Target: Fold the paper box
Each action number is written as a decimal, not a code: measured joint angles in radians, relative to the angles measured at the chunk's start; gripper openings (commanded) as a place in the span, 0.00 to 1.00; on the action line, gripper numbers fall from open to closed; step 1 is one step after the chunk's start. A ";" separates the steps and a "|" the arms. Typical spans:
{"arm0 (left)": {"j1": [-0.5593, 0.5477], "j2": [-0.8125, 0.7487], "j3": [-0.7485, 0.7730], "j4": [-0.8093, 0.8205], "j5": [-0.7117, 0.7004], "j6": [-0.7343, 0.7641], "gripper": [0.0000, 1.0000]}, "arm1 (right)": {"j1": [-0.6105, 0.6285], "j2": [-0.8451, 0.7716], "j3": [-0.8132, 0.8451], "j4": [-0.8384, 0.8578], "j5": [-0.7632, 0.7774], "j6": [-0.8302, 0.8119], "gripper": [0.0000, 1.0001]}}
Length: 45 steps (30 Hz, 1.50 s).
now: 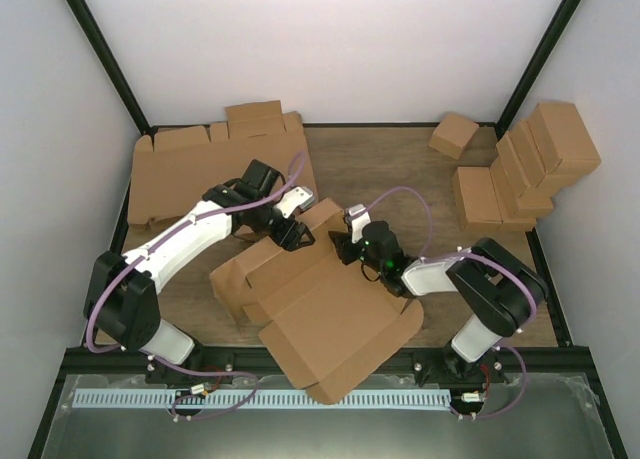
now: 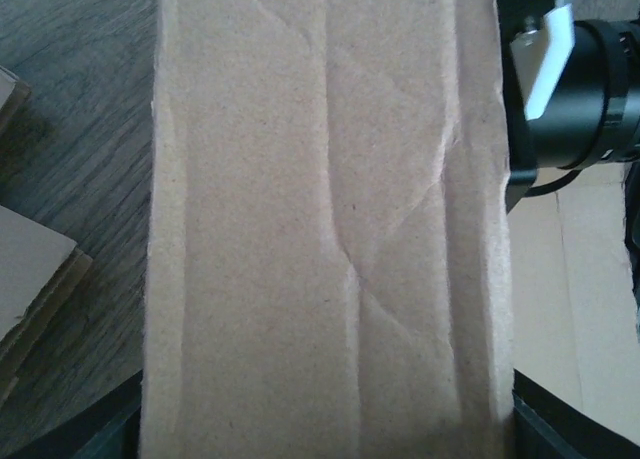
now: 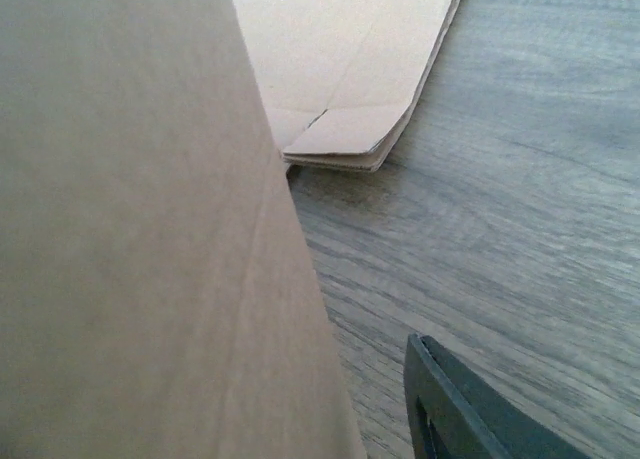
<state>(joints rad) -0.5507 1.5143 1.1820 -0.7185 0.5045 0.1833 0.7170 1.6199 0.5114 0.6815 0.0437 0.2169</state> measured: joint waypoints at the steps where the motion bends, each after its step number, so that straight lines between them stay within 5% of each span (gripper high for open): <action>1: 0.000 0.001 0.000 0.000 0.000 0.000 0.67 | 0.000 -0.009 -0.005 0.002 0.001 -0.003 0.48; 10: 0.000 0.005 0.001 -0.001 -0.004 0.000 0.67 | 0.000 -0.104 -0.056 0.037 -0.015 -0.032 0.50; 14: 0.000 0.006 0.001 -0.001 -0.003 0.000 0.67 | 0.000 -0.092 -0.039 0.037 -0.024 -0.056 0.29; 18: 0.000 0.006 0.002 -0.001 -0.003 0.000 0.67 | 0.000 -0.065 0.005 0.035 -0.024 -0.067 0.22; 20: 0.000 0.006 0.002 -0.001 -0.003 0.000 0.67 | 0.000 -0.059 0.016 0.034 -0.021 -0.068 0.03; 22: 0.000 0.006 0.002 -0.002 -0.003 0.000 0.67 | 0.000 -0.059 0.016 0.032 -0.009 -0.069 0.01; 31: -0.002 0.006 0.004 0.024 -0.006 -0.005 0.67 | 0.015 -0.057 0.042 -0.018 0.112 -0.066 0.03; 33: -0.002 0.006 0.004 0.029 -0.006 -0.006 0.67 | 0.015 -0.056 0.045 -0.023 0.119 -0.066 0.11; 36: -0.002 0.006 0.004 0.029 -0.005 -0.010 0.69 | 0.014 -0.056 0.046 -0.024 0.127 -0.060 0.36; 45: -0.006 0.006 0.004 0.027 0.003 -0.027 0.69 | 0.011 -0.080 0.014 -0.031 0.106 -0.043 0.40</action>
<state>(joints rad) -0.5571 1.5204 1.1862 -0.6910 0.5076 0.1566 0.7277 1.5394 0.5259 0.6502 0.1493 0.1741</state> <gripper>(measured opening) 0.690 0.377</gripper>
